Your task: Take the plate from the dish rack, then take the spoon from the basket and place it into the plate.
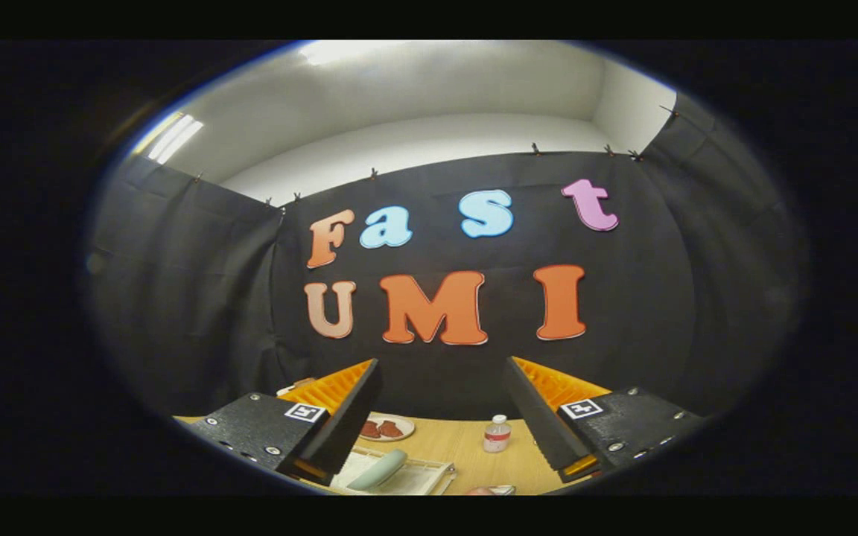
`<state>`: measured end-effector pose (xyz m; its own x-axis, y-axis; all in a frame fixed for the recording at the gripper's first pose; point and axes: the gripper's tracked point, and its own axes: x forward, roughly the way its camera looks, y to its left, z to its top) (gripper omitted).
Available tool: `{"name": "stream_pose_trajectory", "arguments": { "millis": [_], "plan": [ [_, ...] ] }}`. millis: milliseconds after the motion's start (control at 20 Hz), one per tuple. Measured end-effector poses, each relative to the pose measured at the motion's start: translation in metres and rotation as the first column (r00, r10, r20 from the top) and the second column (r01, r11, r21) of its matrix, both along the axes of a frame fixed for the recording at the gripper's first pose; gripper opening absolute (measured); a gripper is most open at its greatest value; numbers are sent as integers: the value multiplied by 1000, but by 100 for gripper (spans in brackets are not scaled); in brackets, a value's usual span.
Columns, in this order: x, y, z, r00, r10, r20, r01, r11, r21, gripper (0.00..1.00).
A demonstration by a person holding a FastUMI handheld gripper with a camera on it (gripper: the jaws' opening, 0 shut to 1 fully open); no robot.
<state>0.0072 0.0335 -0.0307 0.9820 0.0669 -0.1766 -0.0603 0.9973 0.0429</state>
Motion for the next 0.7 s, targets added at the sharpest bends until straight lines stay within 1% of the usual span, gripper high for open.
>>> {"name": "stream_pose_trajectory", "arguments": {
  "millis": [200, 300, 400, 450, 550, 700],
  "plan": [
    [4, 6, -33, 993, -5, -114, 3, 1000, -19, 99],
    [5, 19, -53, 983, 25, -184, -26, 1000, -7, 99],
    [5, 32, -75, 962, 49, -270, -45, 999, 18, 99],
    [7, 33, -88, 948, 34, -316, -33, 999, 11, 99],
    [9, 42, -104, 924, 43, -381, -39, 999, 17, 99],
    [7, 55, -130, 869, 70, -489, -72, 997, 15, 98]
  ]
}}
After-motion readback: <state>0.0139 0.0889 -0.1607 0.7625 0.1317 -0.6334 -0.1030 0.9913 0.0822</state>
